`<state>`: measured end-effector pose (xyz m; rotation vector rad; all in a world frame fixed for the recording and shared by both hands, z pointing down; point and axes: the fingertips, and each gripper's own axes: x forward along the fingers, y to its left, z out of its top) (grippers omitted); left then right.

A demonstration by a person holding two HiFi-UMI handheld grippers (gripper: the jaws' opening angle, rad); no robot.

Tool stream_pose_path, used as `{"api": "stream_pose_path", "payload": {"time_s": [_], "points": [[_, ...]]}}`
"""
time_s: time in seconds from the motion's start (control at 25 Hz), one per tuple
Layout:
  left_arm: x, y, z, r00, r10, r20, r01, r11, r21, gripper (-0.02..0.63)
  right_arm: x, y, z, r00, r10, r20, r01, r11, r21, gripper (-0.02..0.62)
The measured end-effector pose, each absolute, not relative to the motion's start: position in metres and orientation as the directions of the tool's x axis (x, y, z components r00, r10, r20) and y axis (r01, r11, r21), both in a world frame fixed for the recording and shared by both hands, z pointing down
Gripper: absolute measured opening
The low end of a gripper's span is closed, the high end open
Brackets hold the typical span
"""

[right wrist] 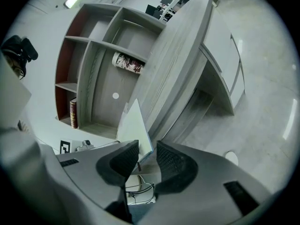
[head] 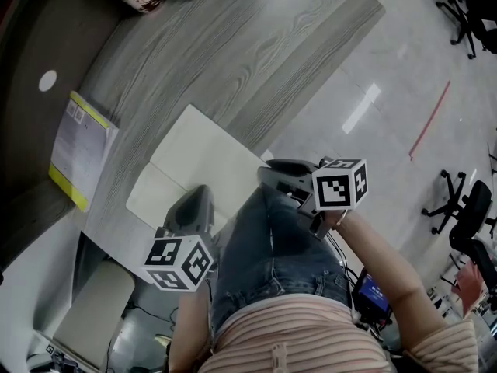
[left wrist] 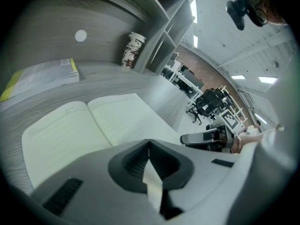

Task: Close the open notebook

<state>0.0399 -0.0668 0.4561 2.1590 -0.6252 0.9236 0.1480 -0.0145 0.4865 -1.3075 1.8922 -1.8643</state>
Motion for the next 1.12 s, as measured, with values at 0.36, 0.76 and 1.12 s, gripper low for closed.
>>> {"api": "stream_pose_path", "payload": {"time_s": [0.36, 0.76, 1.12], "points": [[0.037, -0.067, 0.456, 0.635, -0.173, 0.753, -0.661, -0.626, 0.413, 0.012, 0.148, -0.015, 0.470, -0.611, -0.674, 0.415, -0.454, -0.131, -0.881, 0.047], [0.029, -0.072, 0.445, 0.661, -0.248, 0.708, -0.681, -0.594, 0.428, 0.012, 0.140, -0.016, 0.426, -0.606, -0.702, 0.374, -0.488, -0.043, -0.872, 0.026], [0.005, -0.077, 0.434, 0.661, -0.327, 0.675, -0.720, -0.529, 0.449, 0.012, 0.132, -0.020, 0.404, -0.604, -0.682, 0.413, -0.583, 0.025, -0.812, 0.026]]}}
